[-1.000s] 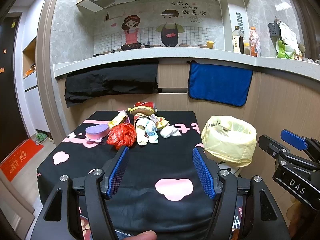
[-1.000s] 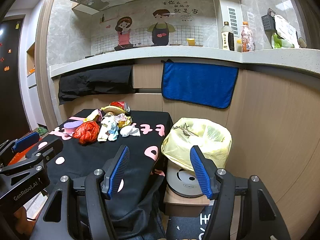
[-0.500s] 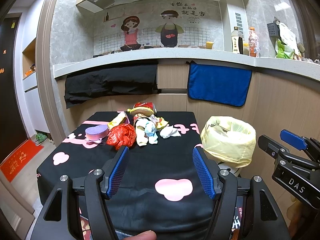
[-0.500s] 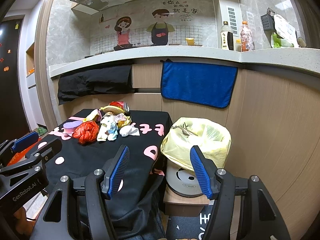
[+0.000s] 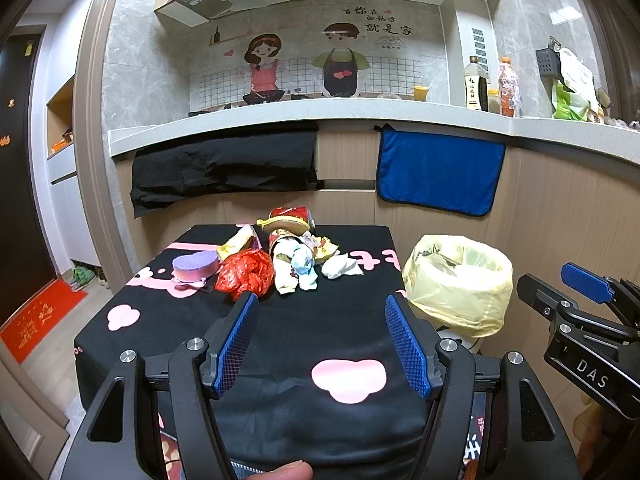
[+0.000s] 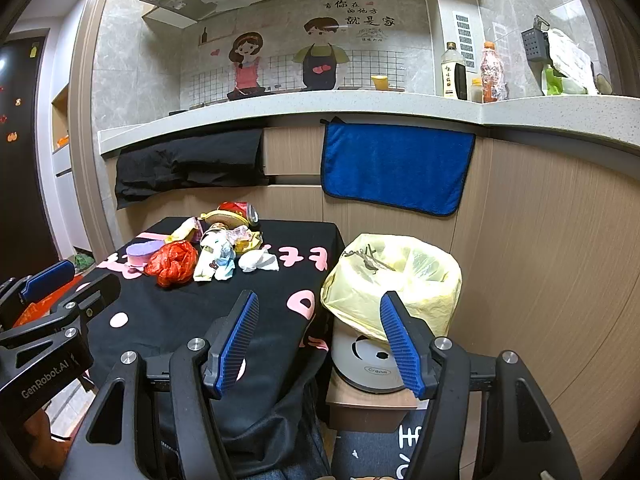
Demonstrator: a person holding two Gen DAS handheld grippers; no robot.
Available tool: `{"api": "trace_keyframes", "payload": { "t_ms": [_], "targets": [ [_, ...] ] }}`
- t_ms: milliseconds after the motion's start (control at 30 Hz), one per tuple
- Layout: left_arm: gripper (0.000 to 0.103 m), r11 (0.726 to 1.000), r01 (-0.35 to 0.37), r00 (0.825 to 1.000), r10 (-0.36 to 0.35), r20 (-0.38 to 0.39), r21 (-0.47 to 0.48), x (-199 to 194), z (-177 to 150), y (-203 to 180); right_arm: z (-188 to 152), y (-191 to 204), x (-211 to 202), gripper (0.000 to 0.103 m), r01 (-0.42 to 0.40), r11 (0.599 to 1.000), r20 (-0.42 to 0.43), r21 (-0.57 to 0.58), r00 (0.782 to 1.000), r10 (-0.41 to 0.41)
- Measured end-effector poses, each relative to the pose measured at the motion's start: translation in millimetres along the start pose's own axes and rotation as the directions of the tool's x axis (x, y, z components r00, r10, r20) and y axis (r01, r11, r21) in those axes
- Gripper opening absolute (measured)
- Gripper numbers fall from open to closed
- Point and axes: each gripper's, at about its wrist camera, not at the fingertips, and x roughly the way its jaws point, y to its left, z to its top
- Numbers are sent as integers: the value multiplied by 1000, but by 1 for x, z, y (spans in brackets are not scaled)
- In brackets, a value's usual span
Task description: Collect trash
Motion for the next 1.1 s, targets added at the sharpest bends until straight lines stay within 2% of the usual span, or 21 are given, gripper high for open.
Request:
{"api": "trace_keyframes", "payload": {
  "t_ms": [1100],
  "targets": [
    [66, 1000, 1, 1000, -1, 2, -4, -1, 1, 1, 0, -2, -1, 61, 2, 1000, -5, 5, 1000, -2]
  ]
}}
